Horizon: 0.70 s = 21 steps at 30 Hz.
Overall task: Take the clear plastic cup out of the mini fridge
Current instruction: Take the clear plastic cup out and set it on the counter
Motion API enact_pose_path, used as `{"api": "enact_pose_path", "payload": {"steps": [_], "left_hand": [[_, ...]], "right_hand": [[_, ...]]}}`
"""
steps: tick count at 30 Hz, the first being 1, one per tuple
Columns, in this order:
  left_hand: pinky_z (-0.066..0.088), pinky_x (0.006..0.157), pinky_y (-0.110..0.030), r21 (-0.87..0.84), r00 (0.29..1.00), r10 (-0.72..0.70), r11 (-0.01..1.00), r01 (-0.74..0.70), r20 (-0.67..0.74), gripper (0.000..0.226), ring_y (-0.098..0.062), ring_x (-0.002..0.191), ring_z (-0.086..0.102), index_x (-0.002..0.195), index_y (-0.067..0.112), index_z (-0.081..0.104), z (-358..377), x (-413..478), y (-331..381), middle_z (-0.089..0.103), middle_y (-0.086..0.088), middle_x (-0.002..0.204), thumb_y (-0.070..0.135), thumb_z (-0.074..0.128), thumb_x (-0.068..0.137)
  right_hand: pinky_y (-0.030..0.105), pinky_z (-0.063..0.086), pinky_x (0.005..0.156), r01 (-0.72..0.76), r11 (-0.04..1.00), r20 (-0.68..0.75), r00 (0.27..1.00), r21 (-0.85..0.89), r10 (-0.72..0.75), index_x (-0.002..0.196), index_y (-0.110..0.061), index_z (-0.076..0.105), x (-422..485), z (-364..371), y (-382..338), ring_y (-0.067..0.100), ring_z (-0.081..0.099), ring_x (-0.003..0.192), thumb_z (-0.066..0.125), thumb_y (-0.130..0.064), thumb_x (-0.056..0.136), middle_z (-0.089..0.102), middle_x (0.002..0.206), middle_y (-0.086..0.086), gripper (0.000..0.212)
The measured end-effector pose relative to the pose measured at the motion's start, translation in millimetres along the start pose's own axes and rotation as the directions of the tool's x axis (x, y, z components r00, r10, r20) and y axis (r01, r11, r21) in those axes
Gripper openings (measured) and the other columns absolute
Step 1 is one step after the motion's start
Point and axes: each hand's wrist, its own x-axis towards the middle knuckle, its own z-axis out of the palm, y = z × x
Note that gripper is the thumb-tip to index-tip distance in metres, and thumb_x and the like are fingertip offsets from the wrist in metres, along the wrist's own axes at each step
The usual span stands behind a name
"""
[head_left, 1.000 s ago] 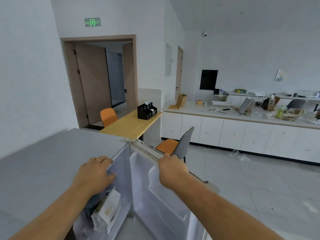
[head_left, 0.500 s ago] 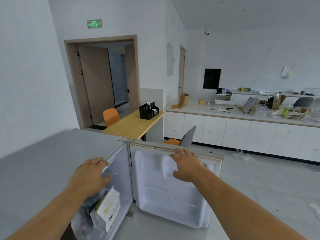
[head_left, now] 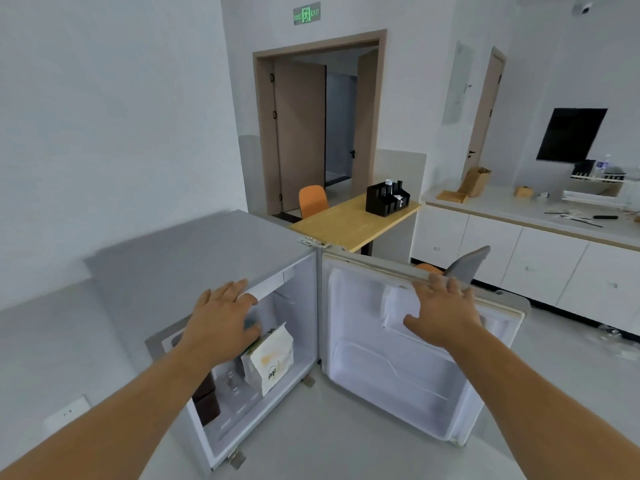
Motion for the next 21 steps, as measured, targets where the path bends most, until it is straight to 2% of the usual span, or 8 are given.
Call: {"api": "enact_pose_path", "payload": {"steps": [2,4,6,8,11,15,18,21], "left_hand": [[0.025,0.121,-0.053,-0.022,1.0,-0.016,1.0,0.016,-0.026,0.05,-0.028,0.147,0.033,0.134,0.03,0.056,1.4,1.8,3.6,0.038,-0.005,0.161,0.053,0.057,0.091],[0.035,0.116,-0.051,-0.06,0.994,0.052,0.997,-0.058,-0.096,0.041,-0.028,0.138,0.045,0.126,0.024,0.062,7.1,3.2,7.9,0.052,-0.006,0.15,0.046,0.059,0.091],[0.048,0.102,-0.045,-0.097,0.966,0.182,0.975,-0.202,-0.186,0.031,-0.027,0.119,0.059,0.111,0.02,0.069,22.2,1.9,15.0,0.066,-0.005,0.13,0.039,0.059,0.089],[0.051,0.081,-0.036,-0.196,0.965,0.185,0.955,-0.221,-0.186,0.026,-0.024,0.096,0.065,0.1,0.019,0.07,45.1,-3.0,21.6,0.071,0.0,0.107,0.038,0.056,0.089],[0.051,0.076,-0.029,-0.411,0.996,-0.092,0.908,0.083,-0.003,0.027,-0.016,0.096,0.064,0.107,0.027,0.068,87.6,-11.3,19.2,0.069,0.008,0.106,0.044,0.059,0.088],[0.055,0.092,-0.038,-0.603,0.871,-0.387,0.63,0.489,0.303,0.042,-0.018,0.118,0.06,0.127,0.03,0.058,147.9,-14.8,1.2,0.062,0.006,0.13,0.041,0.066,0.087],[0.053,0.084,-0.032,-0.647,0.768,-0.48,0.433,0.628,0.425,0.05,-0.016,0.11,0.06,0.132,0.027,0.055,189.8,-9.5,-6.9,0.061,0.003,0.133,0.036,0.07,0.085],[0.041,0.081,-0.027,-0.669,0.645,-0.541,0.19,0.719,0.539,0.047,-0.012,0.101,0.054,0.127,0.02,0.057,223.2,-3.2,-11.2,0.063,-0.002,0.13,0.031,0.073,0.084]], "right_hand": [[0.065,0.016,0.121,-0.032,0.999,-0.071,0.997,0.041,0.034,0.157,-0.025,0.026,0.8,1.8,-13.5,0.045,0.015,0.153,0.049,-0.06,0.091,0.024,0.166,0.013,0.078],[0.059,0.02,0.122,0.036,0.993,-0.198,0.98,0.11,-0.014,0.154,-0.02,0.033,0.6,2.4,-36.6,0.041,0.023,0.15,0.051,-0.051,0.094,0.036,0.16,0.011,0.069],[0.05,0.034,0.116,0.2,0.96,-0.333,0.934,0.196,-0.127,0.146,-0.018,0.045,-1.0,4.3,-72.3,0.033,0.039,0.139,0.052,-0.042,0.094,0.05,0.147,0.007,0.057],[0.041,0.048,0.098,0.322,0.903,-0.35,0.912,0.284,-0.215,0.13,-0.02,0.059,-0.8,12.8,-115.9,0.027,0.054,0.118,0.052,-0.038,0.095,0.062,0.126,0.002,0.04],[0.033,0.049,0.067,0.275,0.844,-0.124,0.961,0.46,-0.246,0.092,-0.025,0.064,9.8,36.6,-179.5,0.019,0.06,0.085,0.051,-0.039,0.093,0.064,0.09,-0.006,0.019],[0.026,0.037,0.048,0.062,0.743,0.157,0.962,0.666,-0.221,0.069,-0.026,0.054,52.8,78.1,-247.7,0.009,0.056,0.061,0.053,-0.038,0.094,0.06,0.07,-0.007,0.027],[0.026,0.048,0.051,-0.06,0.707,0.294,0.932,0.705,-0.214,0.07,-0.023,0.058,86.3,112.9,-290.5,0.01,0.062,0.061,0.053,-0.043,0.097,0.065,0.072,-0.004,0.034],[0.041,0.064,0.074,-0.16,0.72,0.394,0.903,0.675,-0.169,0.081,-0.017,0.064,111.7,147.2,-320.8,0.022,0.071,0.072,0.052,-0.051,0.096,0.072,0.082,0.005,0.039]]}}
